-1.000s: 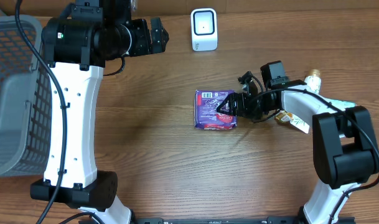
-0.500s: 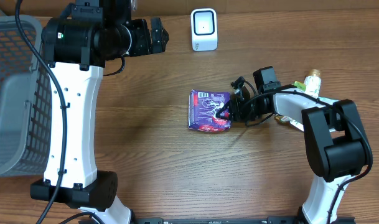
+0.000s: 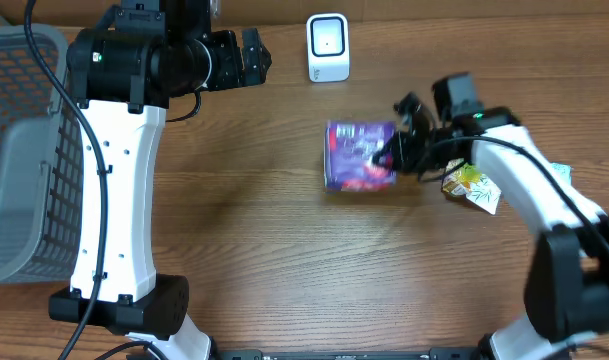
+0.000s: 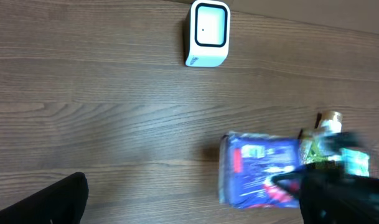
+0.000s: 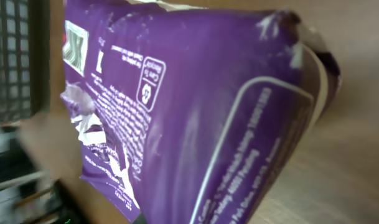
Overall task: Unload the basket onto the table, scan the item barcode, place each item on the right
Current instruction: 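Lift the purple pack up with the right gripper, then hold the purple pack's barcode in front of the scanner window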
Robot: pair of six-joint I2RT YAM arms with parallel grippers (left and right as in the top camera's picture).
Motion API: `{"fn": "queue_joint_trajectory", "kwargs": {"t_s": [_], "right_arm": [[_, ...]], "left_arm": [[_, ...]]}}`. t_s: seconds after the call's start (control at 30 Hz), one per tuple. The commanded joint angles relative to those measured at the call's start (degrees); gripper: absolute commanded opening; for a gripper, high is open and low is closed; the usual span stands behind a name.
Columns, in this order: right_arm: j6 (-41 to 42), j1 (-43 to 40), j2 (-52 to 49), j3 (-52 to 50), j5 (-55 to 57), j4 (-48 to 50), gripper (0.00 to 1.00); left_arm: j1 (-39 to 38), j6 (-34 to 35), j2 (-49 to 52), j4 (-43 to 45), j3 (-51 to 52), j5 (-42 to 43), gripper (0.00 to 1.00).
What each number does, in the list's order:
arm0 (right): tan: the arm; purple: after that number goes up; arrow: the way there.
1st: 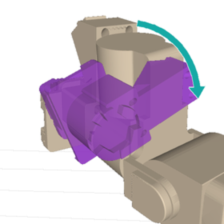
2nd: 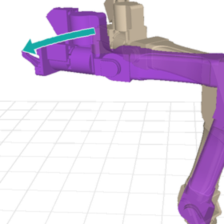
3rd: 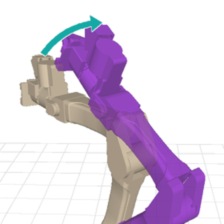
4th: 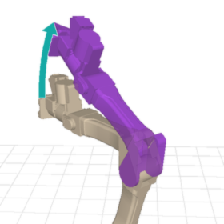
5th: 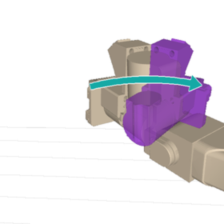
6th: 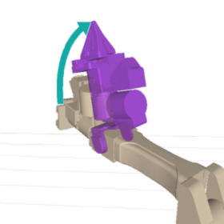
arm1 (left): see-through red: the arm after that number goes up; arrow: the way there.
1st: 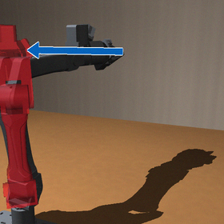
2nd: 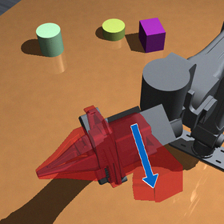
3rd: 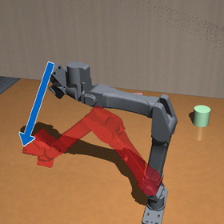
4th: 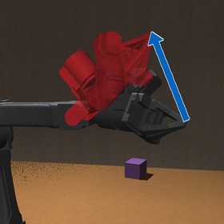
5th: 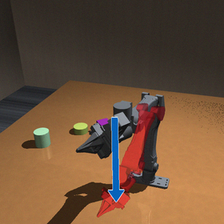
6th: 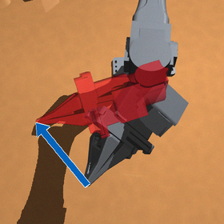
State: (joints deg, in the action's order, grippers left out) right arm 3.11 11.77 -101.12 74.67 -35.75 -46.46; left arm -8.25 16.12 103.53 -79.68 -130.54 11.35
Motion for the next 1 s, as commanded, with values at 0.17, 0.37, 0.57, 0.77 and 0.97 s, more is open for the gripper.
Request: {"fn": "queue_joint_trajectory", "kwargs": {"t_s": [0.17,0.37,0.57,0.77,0.97], "right_arm": [[-2.1,2.9,16.9,5.9,17.3,0.0,0.04],[-2.1,4.3,19.8,5.9,17.2,-0.2,0.04],[-1.2,6.3,19.6,6.0,21.2,5.2,0.04],[-3.3,8.1,12.3,12.5,42.4,8.7,0.03],[-17.3,12.3,-6.3,28.9,72.7,14.5,0.04]], "left_arm": [[-0.3,-0.7,0.2,0.2,0.1,0.1,1.0],[-0.3,-0.7,0.2,0.2,0.1,0.1,1.0],[-0.3,-0.7,0.2,0.2,0.1,0.1,1.0],[-0.3,-0.7,0.2,0.2,0.1,0.1,0.99],[-0.3,-0.7,0.2,0.2,0.1,0.1,1.0]]}}
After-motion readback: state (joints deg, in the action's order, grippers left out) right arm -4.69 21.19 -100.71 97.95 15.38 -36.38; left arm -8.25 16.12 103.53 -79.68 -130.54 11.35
